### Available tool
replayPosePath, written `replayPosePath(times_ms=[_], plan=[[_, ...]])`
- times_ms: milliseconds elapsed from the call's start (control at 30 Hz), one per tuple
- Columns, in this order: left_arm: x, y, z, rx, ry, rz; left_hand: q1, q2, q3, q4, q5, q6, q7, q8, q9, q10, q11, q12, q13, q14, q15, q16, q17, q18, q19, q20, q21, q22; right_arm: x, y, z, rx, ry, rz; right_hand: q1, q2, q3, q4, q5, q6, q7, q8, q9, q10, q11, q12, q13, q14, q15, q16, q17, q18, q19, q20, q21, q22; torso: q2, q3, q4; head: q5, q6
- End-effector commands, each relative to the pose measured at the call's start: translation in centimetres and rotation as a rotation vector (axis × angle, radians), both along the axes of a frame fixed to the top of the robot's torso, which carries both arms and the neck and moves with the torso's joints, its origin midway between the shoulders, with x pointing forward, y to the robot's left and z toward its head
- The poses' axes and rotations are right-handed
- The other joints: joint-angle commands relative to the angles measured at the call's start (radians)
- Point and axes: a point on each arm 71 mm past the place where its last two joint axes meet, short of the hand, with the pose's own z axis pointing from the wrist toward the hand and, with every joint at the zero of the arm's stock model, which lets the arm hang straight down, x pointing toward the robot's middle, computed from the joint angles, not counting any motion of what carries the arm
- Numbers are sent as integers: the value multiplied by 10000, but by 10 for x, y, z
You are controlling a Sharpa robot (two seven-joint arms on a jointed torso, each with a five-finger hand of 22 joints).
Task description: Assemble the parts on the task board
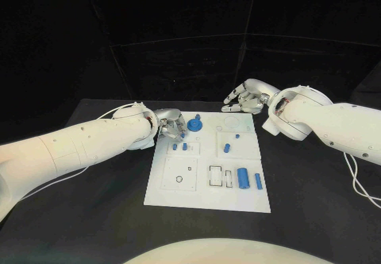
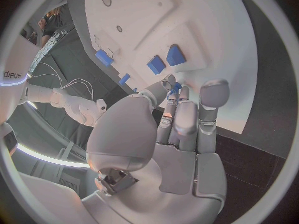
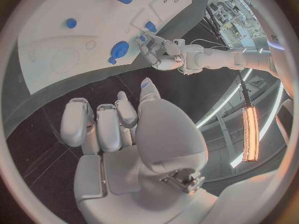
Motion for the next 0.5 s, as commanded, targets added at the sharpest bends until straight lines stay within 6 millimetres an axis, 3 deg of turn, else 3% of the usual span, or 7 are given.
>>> replayPosePath(times_ms=[33, 500], plan=[[0, 2, 1, 11, -55, 33, 1, -44, -4, -55, 61, 18, -32, 11, 14, -58, -17, -22, 17, 5, 83, -21, -17, -175, -41, 58, -21, -2, 0, 0, 1, 29, -40, 81, 11, 61, -74, -13, 53, -66, -10, 66, -12, -90, 5, -52, -11, 298, -60, -56, -10, 109, -67, -25, -35, -10, 3, 3, 5, 0, -2], [1, 6, 2, -29, -179, 156, 36, -44, -10, -114, 60, -181, 1, -118, -17, -430, 35, -111, -4, -13, 118, -15, -100, -152, -85, 96, -94, -86, 1, 0, 1, 33, -61, 47, 9, 63, -93, -7, 53, -72, -9, 68, -12, -103, 6, -68, -28, 294, -60, -75, -33, 115, -82, -25, -52, -35, -6, 7, -9, 14, 10]])
